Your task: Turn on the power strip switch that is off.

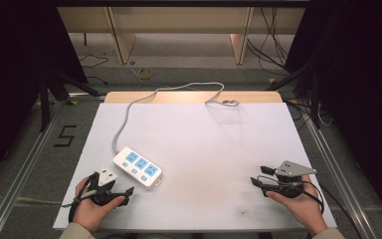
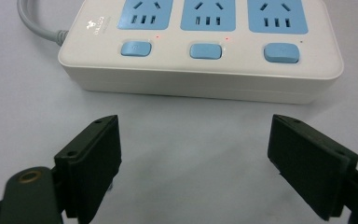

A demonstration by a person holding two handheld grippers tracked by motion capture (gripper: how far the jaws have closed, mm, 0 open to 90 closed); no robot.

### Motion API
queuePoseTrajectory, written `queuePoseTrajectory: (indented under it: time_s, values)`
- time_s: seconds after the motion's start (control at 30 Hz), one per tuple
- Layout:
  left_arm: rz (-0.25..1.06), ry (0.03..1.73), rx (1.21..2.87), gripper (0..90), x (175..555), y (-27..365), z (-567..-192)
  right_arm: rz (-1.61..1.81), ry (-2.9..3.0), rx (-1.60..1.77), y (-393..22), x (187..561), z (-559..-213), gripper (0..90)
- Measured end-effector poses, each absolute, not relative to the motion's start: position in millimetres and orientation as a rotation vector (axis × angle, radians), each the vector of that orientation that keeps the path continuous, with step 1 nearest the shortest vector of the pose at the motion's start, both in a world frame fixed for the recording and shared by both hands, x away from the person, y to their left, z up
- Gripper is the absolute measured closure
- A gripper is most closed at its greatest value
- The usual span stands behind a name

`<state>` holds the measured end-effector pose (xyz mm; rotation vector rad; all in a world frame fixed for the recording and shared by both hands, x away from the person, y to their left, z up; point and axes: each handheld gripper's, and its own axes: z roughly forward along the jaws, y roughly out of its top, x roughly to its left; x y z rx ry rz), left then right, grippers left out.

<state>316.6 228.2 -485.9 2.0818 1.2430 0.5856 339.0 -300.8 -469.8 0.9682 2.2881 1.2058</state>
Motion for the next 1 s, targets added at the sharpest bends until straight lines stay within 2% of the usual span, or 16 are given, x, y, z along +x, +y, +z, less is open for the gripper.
queuePoseTrajectory:
  time_s: [0.1,0.43,0.57,1.0]
  values:
    - [0.587,1.244,2.081,17.6,316.2,228.0,-486.0,1.200,2.282,0.959,-299.9,339.1,-468.2,47.1]
    - [0.590,1.246,2.076,18.6,316.0,227.6,-486.2,1.153,2.368,0.917,-297.8,339.5,-456.8,81.5]
    - [0.594,1.248,2.081,19.0,316.1,227.5,-486.5,1.103,2.412,0.910,-294.0,340.4,-451.7,90.0]
    - [0.598,1.248,2.081,19.2,316.0,226.1,-486.8,0.987,2.550,0.924,-279.1,344.5,-446.9,90.0]
